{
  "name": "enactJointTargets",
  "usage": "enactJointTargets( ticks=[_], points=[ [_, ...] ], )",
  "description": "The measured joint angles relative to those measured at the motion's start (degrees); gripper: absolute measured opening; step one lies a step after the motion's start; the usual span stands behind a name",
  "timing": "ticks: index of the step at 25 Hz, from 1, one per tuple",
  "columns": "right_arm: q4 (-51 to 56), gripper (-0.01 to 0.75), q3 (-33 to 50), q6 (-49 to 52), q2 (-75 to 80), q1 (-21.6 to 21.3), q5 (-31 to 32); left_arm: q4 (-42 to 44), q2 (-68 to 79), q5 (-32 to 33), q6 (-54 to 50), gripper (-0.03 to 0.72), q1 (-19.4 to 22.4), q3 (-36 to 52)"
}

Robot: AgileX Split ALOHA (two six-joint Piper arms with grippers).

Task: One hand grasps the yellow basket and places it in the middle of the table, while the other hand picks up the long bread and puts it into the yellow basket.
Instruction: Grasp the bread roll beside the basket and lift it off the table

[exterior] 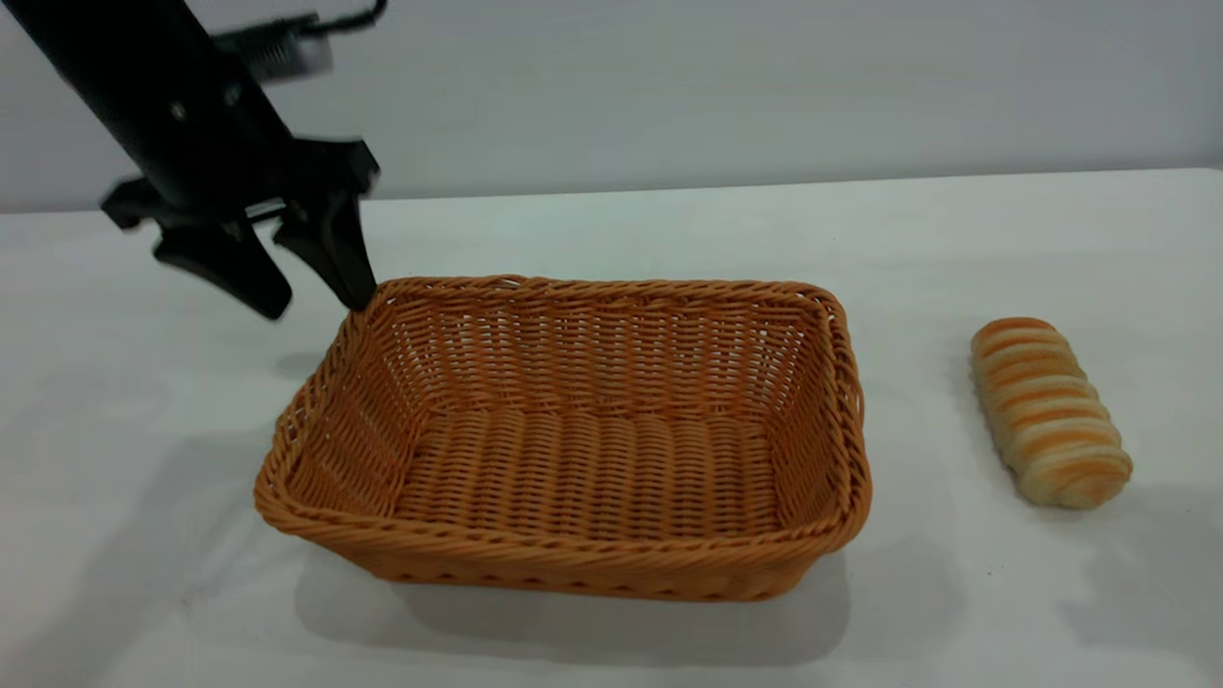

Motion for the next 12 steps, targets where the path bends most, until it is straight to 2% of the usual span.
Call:
enactJointTargets(
  ticks=[5, 12],
  points=[
    [2.6, 0.595, -5.5, 0.0, 11.4, 0.0, 0.6, 0.8, -4.4, 0.9, 0.0, 0.584, 0.0, 0.0],
    [4.8, 0.593, -16.6, -0.5, 25.4, 0.0, 5.8, 2.0, -10.5, 1.5, 0.0, 0.584, 0.0, 0.0]
  ],
)
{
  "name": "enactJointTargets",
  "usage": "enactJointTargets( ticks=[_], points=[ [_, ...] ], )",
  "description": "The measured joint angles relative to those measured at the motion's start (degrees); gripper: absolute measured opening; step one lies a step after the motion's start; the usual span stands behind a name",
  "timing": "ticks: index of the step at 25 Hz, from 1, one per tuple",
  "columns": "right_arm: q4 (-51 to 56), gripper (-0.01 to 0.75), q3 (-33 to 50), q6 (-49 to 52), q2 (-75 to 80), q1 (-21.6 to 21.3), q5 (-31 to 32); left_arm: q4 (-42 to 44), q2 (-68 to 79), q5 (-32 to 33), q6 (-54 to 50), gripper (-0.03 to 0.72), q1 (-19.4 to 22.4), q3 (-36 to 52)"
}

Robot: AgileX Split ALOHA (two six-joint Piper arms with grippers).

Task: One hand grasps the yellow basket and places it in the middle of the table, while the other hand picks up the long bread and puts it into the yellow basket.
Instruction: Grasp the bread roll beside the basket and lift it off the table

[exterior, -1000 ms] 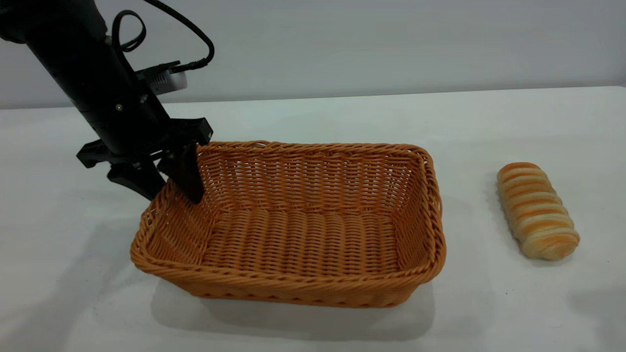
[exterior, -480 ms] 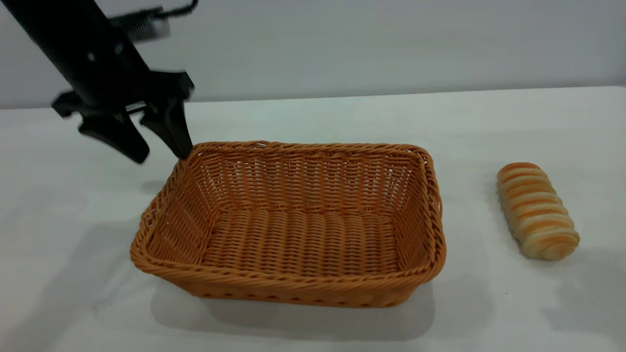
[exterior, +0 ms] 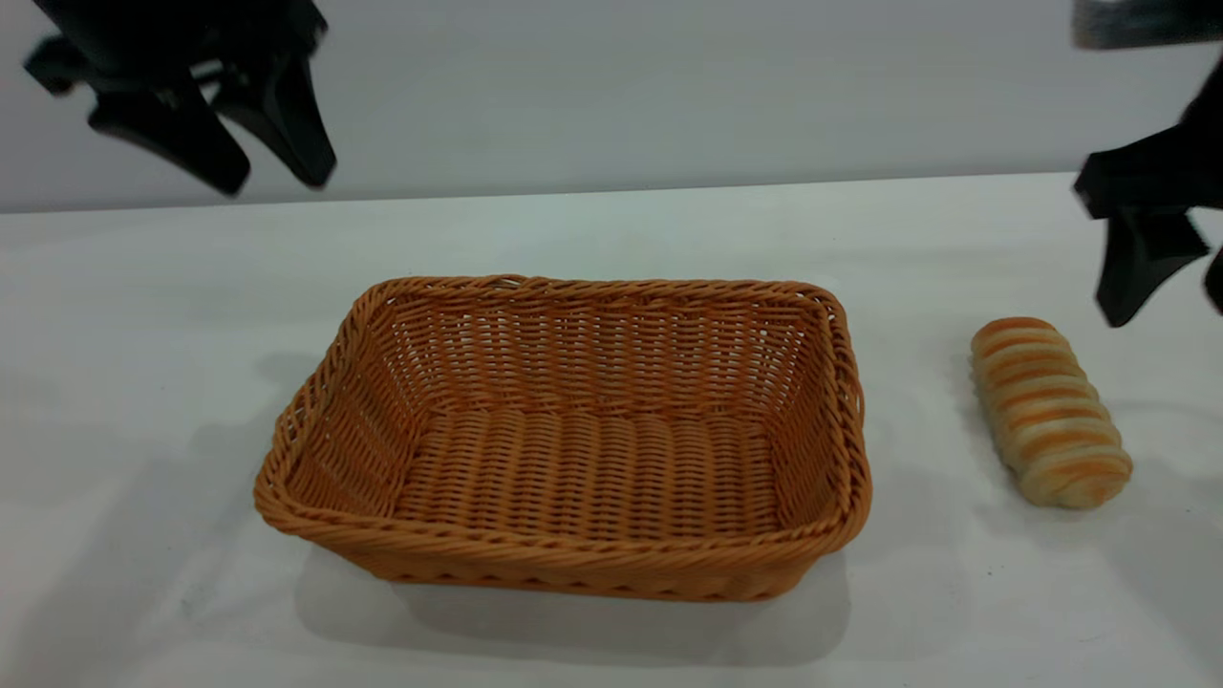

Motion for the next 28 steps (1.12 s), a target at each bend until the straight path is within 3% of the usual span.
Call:
enactJointTargets(
  ticks=[13, 28],
  points=[
    [3.0, 0.593, -16.1, -3.8, 17.7, 0.0, 6.8, 0.2, -8.4, 0.8, 0.0, 0.584, 0.0, 0.0],
    [2.8, 0.593, -22.5, -5.7, 27.1, -0.9, 8.5, 0.2, -13.5, 4.2, 0.0, 0.584, 0.0, 0.0]
  ],
)
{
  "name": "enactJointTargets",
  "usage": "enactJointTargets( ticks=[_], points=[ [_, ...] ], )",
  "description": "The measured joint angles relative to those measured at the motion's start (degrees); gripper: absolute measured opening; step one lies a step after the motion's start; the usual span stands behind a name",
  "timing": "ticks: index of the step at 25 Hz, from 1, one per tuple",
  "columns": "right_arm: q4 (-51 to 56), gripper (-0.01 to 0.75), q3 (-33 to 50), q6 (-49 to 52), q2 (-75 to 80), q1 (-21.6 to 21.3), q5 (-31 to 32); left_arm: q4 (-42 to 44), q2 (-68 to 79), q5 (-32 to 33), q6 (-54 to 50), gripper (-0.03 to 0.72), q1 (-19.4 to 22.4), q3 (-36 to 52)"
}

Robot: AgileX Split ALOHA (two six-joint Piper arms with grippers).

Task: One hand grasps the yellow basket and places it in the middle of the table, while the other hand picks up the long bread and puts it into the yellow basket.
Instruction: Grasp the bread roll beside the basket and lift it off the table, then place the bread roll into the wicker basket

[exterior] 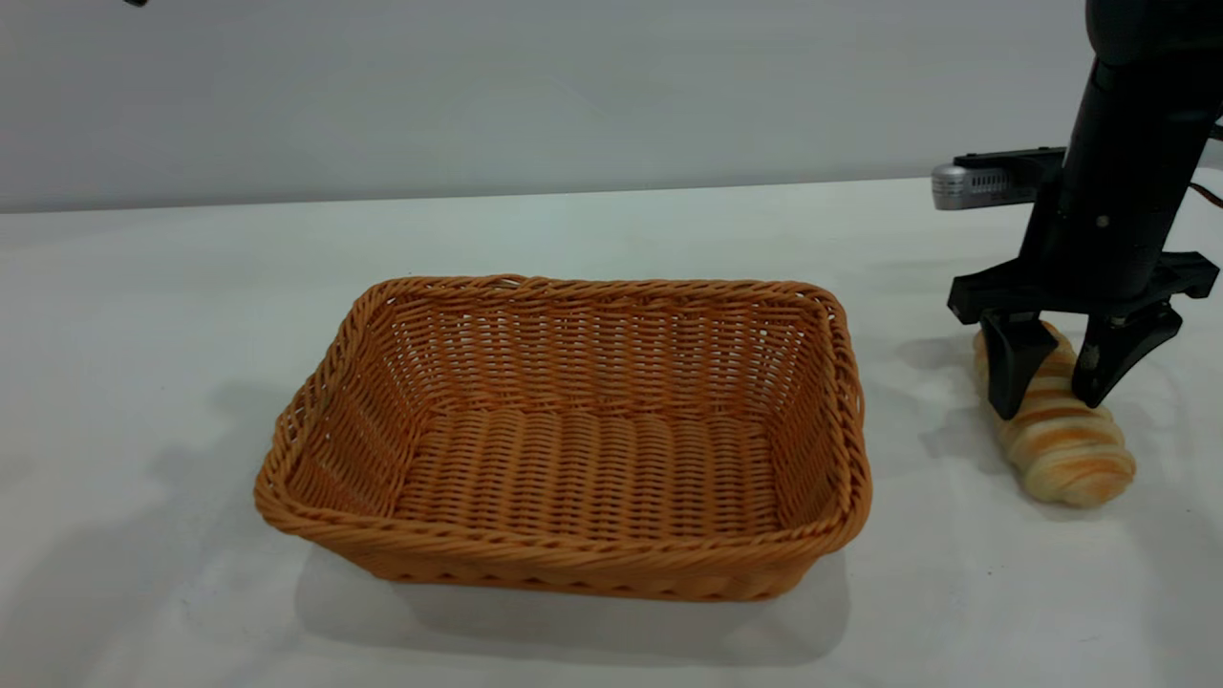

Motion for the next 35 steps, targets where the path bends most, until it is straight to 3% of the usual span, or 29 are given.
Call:
enactJointTargets(
  ticks=[6, 9, 12, 16, 18, 29, 35],
  points=[
    [0.1, 0.586, -0.4, 0.0, 1.6, -1.3, 0.2, 0.0, -0.5, 0.5, 0.0, 0.584, 0.0, 0.0],
    [0.2, 0.542, -0.4, 0.0, 2.2, -1.4, 0.3, 0.0, -0.6, 0.5, 0.0, 0.584, 0.0, 0.0],
    [0.3, 0.412, -0.7, 0.0, 2.5, -1.4, 0.3, 0.0, -0.6, 0.5, 0.0, 0.584, 0.0, 0.0],
    [-0.4, 0.134, -1.0, 0.0, 2.5, -1.4, 0.6, 0.0, -0.6, 0.5, 0.0, 0.584, 0.0, 0.0],
    [-1.1, 0.065, -1.0, 0.0, 2.5, -1.4, 0.6, 0.0, -0.6, 0.5, 0.0, 0.584, 0.0, 0.0],
    [-4.2, 0.061, -1.0, 0.0, -7.3, -1.5, 2.6, 0.0, -0.6, 0.4, 0.1, 0.584, 0.0, 0.0],
    [-1.8, 0.061, -1.0, -1.2, -17.6, 2.5, 6.1, 0.0, -0.6, 0.4, 0.1, 0.584, 0.0, 0.0]
  ],
)
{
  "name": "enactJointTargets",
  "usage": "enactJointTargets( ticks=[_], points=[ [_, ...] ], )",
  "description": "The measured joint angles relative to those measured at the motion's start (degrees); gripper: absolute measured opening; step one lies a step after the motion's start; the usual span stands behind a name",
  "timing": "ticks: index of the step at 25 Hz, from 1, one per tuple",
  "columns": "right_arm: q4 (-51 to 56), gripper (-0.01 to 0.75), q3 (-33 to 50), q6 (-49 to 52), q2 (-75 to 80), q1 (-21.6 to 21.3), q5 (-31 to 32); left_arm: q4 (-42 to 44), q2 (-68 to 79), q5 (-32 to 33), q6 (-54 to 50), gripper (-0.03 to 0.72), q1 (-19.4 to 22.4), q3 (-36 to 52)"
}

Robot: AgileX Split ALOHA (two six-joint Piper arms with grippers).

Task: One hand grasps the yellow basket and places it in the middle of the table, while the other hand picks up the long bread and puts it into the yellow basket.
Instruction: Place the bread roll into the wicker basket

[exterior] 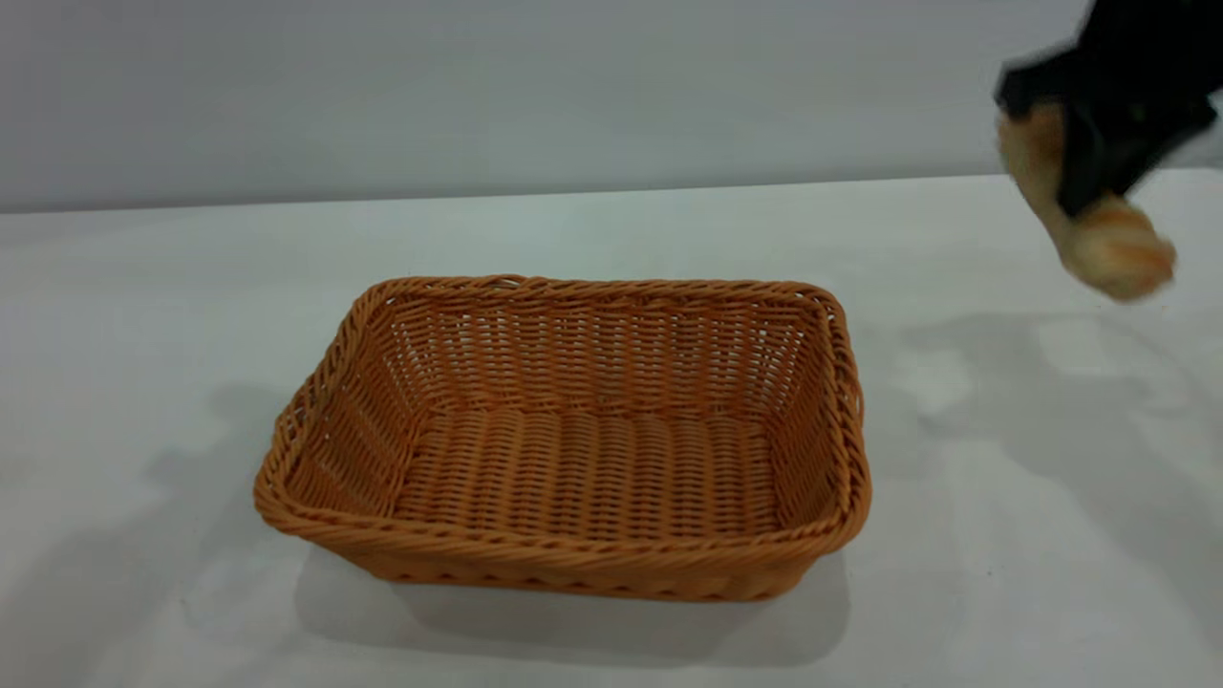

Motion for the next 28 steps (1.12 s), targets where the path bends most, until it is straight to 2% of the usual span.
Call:
enactJointTargets(
  ticks=[6, 13, 18, 23, 26, 28],
  points=[
    [7.0, 0.061, 0.0, -4.6, -3.0, 9.2, 0.5, 0.0, -0.1, 0.1, 0.4, 0.584, 0.0, 0.0],
    [10.4, 0.057, 0.1, -7.1, -0.7, 16.9, -1.7, 0.0, -2.7, 0.8, 1.4, 0.584, 0.0, 0.0],
    [13.6, 0.057, 0.1, -10.4, 3.3, 19.7, -4.6, 0.0, -6.0, 1.3, 1.7, 0.584, 0.0, 0.0],
    [17.6, 0.057, 0.1, -14.9, 7.4, 20.0, -5.7, 0.0, -9.9, 2.1, 1.7, 0.584, 0.0, 0.0],
    [18.6, 0.091, 0.1, -17.1, 9.0, 20.0, -6.6, 0.0, -11.4, 3.2, 1.7, 0.584, 0.0, 0.0],
    [19.3, 0.148, 0.1, -18.0, 9.6, 20.0, -7.5, 0.0, -12.1, 3.9, 1.7, 0.584, 0.0, 0.1]
  ],
)
